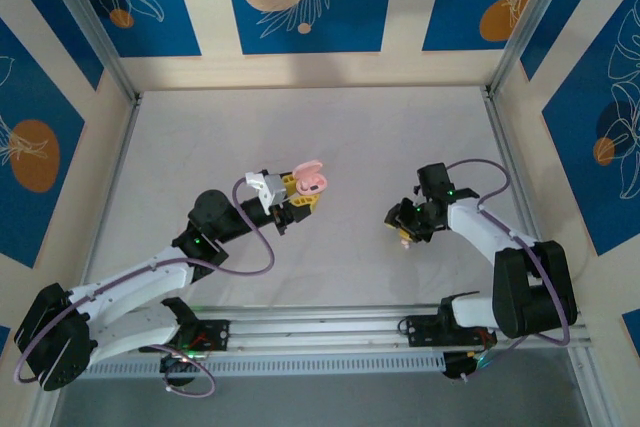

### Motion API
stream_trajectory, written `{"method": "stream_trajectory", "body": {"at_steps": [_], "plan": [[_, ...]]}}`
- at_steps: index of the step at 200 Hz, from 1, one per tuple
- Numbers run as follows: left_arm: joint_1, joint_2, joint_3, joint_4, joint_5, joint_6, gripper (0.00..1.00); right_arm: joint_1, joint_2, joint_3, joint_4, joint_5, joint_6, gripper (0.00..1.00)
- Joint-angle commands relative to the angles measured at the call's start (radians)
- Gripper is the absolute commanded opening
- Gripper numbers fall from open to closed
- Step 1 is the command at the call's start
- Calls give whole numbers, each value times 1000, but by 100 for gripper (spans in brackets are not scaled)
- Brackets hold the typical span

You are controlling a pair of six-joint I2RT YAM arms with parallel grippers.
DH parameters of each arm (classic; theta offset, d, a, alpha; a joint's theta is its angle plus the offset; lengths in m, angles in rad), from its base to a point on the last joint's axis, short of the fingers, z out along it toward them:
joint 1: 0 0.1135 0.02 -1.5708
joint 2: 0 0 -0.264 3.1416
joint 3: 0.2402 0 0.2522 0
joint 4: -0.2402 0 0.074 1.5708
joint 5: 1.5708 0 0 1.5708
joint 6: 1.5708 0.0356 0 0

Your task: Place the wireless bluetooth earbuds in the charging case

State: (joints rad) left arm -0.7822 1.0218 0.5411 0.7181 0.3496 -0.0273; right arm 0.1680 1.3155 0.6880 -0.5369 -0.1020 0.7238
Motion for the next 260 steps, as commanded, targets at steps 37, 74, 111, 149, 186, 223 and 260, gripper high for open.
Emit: {"method": "stream_trajectory", "body": {"at_steps": [37, 74, 111, 149, 186, 223, 260], "plan": [[-11, -19, 3, 23, -6, -11, 31, -109, 76, 2, -21, -39, -43, 43], [-12, -16, 3, 24, -5, -14, 31, -101, 111, -15, -29, -72, -12, 43], [-11, -19, 1, 24, -3, -14, 31, -79, 75, -34, -68, -47, 26, 44], [-10, -23, -4, 26, -6, -14, 31, -32, 52, -33, -114, -18, 43, 44], [-10, -23, -4, 26, -5, -16, 32, -17, 47, -33, -147, 0, 37, 44], [-11, -22, -7, 29, -7, -17, 32, -10, 35, -45, -176, 37, 35, 45], [-11, -16, -4, 31, -6, -18, 32, 8, 38, -44, -185, 4, 32, 44]]}}
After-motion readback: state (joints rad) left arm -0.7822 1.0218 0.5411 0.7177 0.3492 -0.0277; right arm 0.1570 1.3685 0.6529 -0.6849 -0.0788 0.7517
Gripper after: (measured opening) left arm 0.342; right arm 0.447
